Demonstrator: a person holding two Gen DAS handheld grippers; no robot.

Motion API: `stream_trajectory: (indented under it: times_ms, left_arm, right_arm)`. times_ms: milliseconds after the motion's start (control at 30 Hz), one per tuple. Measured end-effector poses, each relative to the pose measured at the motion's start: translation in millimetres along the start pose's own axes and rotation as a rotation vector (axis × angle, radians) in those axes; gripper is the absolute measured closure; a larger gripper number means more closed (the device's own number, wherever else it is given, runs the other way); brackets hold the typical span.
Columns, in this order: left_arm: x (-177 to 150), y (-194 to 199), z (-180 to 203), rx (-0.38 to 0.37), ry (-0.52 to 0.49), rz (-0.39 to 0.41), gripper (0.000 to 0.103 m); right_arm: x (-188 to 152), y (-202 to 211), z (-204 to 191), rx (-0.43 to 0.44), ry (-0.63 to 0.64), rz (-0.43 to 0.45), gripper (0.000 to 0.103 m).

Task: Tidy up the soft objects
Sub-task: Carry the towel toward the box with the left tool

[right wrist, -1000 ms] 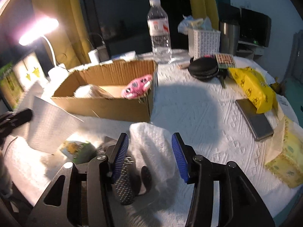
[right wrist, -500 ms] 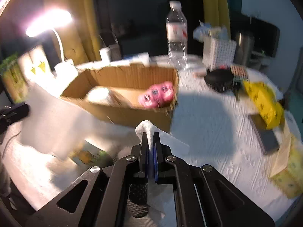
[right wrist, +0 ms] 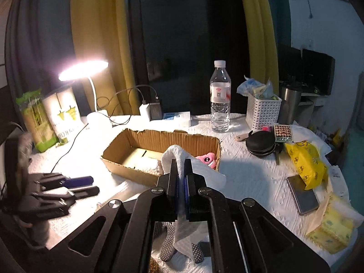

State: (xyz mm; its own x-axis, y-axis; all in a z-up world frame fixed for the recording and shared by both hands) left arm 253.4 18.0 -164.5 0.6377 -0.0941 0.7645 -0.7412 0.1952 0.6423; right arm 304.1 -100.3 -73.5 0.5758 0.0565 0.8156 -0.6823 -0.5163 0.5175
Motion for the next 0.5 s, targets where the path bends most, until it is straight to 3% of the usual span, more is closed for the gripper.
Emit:
stream_trajectory:
  times_ms: [133,300,367,433,467,500]
  left_arm:
    - [-6,-14,4,0.006,-0.021,-0.036,0.034]
    - [-23,-47,2,0.062,-0.032,-0.154,0.034]
    - [-26,-52,3,0.045,-0.024,-0.16,0.034]
    - [-27,-54,4,0.038,-0.024,-0.156,0.045]
    - [-28,-55,5,0.04,-0.033,-0.166,0.066]
    - [-28,-55,4,0.042,-0.037,-0.171,0.073]
  right_arm:
    - [-1,4,7,0.006,-0.015,0.005,0.098]
    - [-5,2,19,0.02,-0.04,-0.001,0.098]
    - [-8,2,23,0.028,-0.047,-0.005,0.098]
    - [-9,1,26,0.03,-0.048,-0.009,0.098]
    - [-10,1,28,0.03,-0.051,-0.01,0.098]
    - [-10,1,30,0.033,-0.054,-0.011,0.098]
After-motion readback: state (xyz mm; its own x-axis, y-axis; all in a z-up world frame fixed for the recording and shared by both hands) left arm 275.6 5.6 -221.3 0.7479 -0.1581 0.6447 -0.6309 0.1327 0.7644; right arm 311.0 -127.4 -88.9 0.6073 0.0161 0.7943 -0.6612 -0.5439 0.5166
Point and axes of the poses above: each gripper's, at about its wrist camera, not at the fingertips, and y roughly against the way its jaws point, z to its right, x to its top, the point moved 10 cm from there along -y, roughly the way its jaws point, and after that the axes turned 13 degrees about -y, right-handed, at the moved point
